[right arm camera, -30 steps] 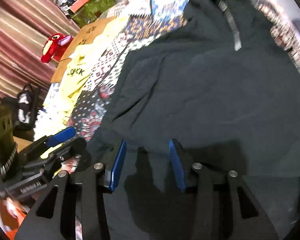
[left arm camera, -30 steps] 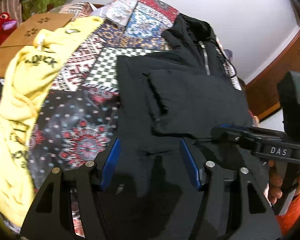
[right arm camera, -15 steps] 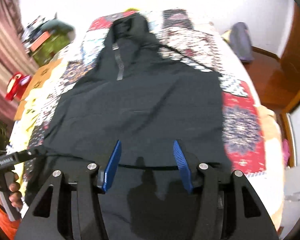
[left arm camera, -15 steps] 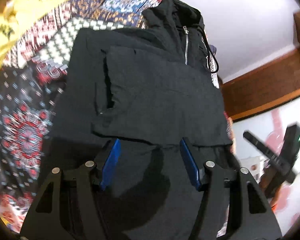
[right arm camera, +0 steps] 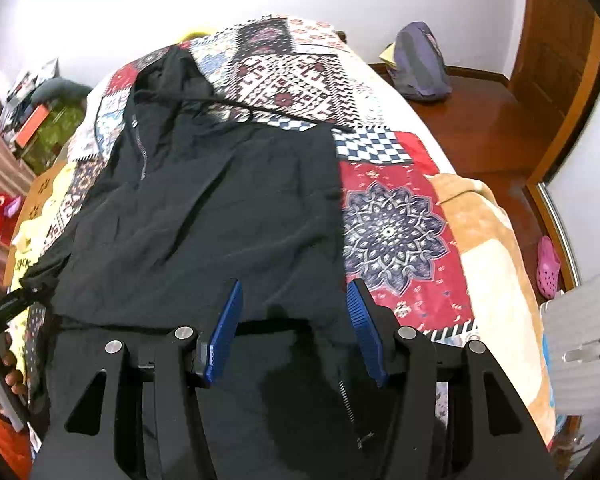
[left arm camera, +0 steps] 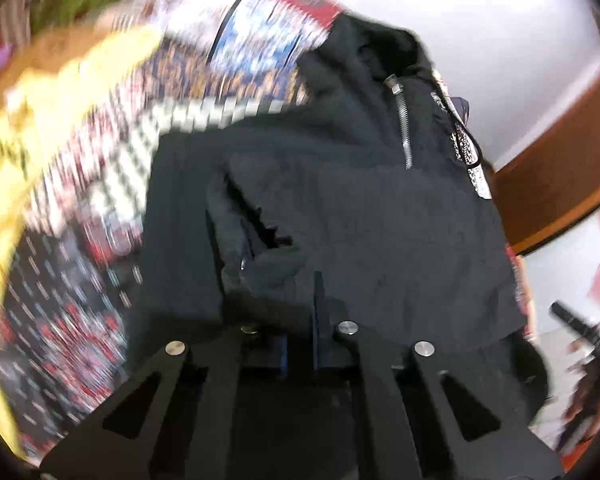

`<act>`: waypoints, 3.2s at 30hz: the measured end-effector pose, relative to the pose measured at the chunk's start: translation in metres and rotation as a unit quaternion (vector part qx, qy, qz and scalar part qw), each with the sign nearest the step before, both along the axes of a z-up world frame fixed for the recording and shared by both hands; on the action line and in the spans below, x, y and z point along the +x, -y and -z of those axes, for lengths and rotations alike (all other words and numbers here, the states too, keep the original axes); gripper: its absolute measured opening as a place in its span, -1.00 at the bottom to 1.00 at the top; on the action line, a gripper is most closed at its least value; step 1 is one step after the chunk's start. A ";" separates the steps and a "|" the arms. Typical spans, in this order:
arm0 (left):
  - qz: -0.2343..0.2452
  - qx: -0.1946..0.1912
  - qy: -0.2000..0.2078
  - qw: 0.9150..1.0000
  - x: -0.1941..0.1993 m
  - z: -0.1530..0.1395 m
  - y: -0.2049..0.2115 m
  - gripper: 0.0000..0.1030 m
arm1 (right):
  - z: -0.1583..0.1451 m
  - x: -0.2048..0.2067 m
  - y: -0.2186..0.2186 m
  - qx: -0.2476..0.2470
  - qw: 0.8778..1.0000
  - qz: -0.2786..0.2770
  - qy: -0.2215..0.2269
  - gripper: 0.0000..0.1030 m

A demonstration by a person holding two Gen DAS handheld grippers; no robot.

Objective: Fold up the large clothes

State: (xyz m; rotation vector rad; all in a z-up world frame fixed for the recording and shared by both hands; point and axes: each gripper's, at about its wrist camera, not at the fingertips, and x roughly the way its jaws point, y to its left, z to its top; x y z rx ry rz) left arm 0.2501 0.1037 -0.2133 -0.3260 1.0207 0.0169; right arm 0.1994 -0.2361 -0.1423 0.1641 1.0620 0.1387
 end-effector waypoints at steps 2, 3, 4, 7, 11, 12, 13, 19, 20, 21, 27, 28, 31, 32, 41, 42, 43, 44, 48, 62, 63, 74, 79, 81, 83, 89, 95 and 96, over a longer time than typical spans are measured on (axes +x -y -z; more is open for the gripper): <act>0.019 0.050 0.036 0.998 0.000 -0.023 0.013 -0.89 | -0.001 0.005 0.003 0.003 1.000 0.006 0.001 -0.02; 0.029 0.069 0.058 0.996 -0.001 -0.037 0.019 -0.89 | -0.002 0.008 0.004 0.005 1.000 0.008 0.002 -0.02; 0.036 0.078 0.075 0.993 -0.002 -0.047 0.022 -0.89 | -0.002 0.011 0.004 0.007 1.000 0.009 0.003 -0.02; 0.051 0.092 0.115 0.988 -0.002 -0.078 0.024 -0.89 | 0.001 0.020 0.000 0.013 1.000 0.008 0.001 -0.02; 0.045 0.100 0.123 0.986 0.000 -0.085 0.011 -0.88 | 0.017 0.028 -0.011 0.032 0.999 -0.001 -0.021 -0.02; 0.040 0.101 0.115 0.987 0.000 -0.080 0.006 -0.88 | 0.023 0.029 -0.015 0.034 0.999 -0.005 -0.032 -0.02; 0.035 0.098 0.104 0.989 0.003 -0.072 0.001 -0.88 | 0.030 0.029 -0.020 0.032 0.999 -0.010 -0.043 -0.02; 0.035 0.106 0.014 0.994 0.005 -0.008 -0.013 -0.77 | 0.059 0.025 -0.040 -0.011 0.997 -0.037 -0.065 0.03; 0.038 0.110 -0.002 0.993 0.004 0.005 -0.015 -0.73 | 0.058 0.023 -0.041 -0.020 0.997 -0.039 -0.058 0.08; 0.040 0.110 -0.009 0.993 0.001 0.012 -0.016 -0.69 | 0.059 0.022 -0.042 -0.022 0.997 -0.040 -0.057 0.11; 0.027 0.127 -0.044 0.991 -0.015 0.034 -0.024 -0.02 | 0.055 0.024 -0.036 -0.021 0.996 -0.037 -0.073 0.15; 0.028 0.128 -0.046 0.990 -0.018 0.032 -0.025 -0.01 | 0.054 0.025 -0.036 -0.021 0.996 -0.037 -0.075 0.15; 0.037 0.133 -0.050 0.989 -0.023 0.024 -0.030 0.00 | 0.047 0.027 -0.037 -0.017 0.996 -0.043 -0.077 0.15; 0.038 0.141 -0.047 0.988 -0.025 0.019 -0.032 0.00 | 0.041 0.027 -0.037 -0.018 0.996 -0.046 -0.072 0.15; 0.066 0.178 0.035 0.981 -0.006 -0.058 -0.025 0.14 | -0.021 0.039 -0.044 -0.023 0.998 -0.056 0.013 0.15; 0.069 0.178 0.047 0.980 -0.001 -0.067 -0.023 0.14 | -0.030 0.041 -0.046 -0.023 0.998 -0.057 0.025 0.16; 0.073 0.176 0.057 0.980 0.006 -0.076 -0.021 0.15 | -0.037 0.044 -0.048 -0.024 0.997 -0.058 0.035 0.16; 0.075 0.172 0.063 0.980 0.012 -0.082 -0.020 0.15 | -0.043 0.048 -0.051 -0.025 0.997 -0.059 0.044 0.17; 0.084 0.138 0.084 0.983 0.046 -0.103 -0.014 0.17 | -0.064 0.063 -0.064 -0.027 0.994 -0.069 0.085 0.22; 0.084 0.076 0.057 0.992 0.176 -0.079 0.002 0.20 | -0.066 0.156 -0.124 -0.011 0.988 -0.096 0.117 0.25; 0.082 0.073 0.051 0.993 0.185 -0.072 0.002 0.20 | -0.063 0.162 -0.127 -0.008 0.989 -0.096 0.113 0.25; 0.046 0.016 0.010 0.999 0.279 -0.003 -0.010 0.20 | -0.010 0.256 -0.167 0.020 0.996 -0.081 0.032 0.24; 0.028 0.007 -0.002 1.000 0.311 0.028 -0.009 0.20 | 0.009 0.283 -0.175 0.030 0.997 -0.067 0.008 0.25; 0.026 0.018 -0.012 0.999 0.319 0.039 -0.007 0.19 | 0.018 0.289 -0.178 0.026 0.997 -0.066 0.002 0.25; 0.023 0.034 -0.019 0.999 0.325 0.052 -0.005 0.07 | 0.025 0.290 -0.177 0.021 0.998 -0.063 0.005 0.25; 0.038 0.077 -0.009 0.996 0.321 0.058 0.003 -0.68 | 0.030 0.280 -0.173 -0.038 0.995 -0.079 0.039 -0.61; 0.041 0.082 0.021 0.996 0.297 0.021 0.000 -0.79 | 0.006 0.247 -0.165 -0.047 0.993 -0.088 0.066 -0.75; 0.046 0.086 0.028 0.995 0.291 0.012 0.000 -0.80 | 0.000 0.242 -0.164 -0.046 0.993 -0.090 0.069 -0.76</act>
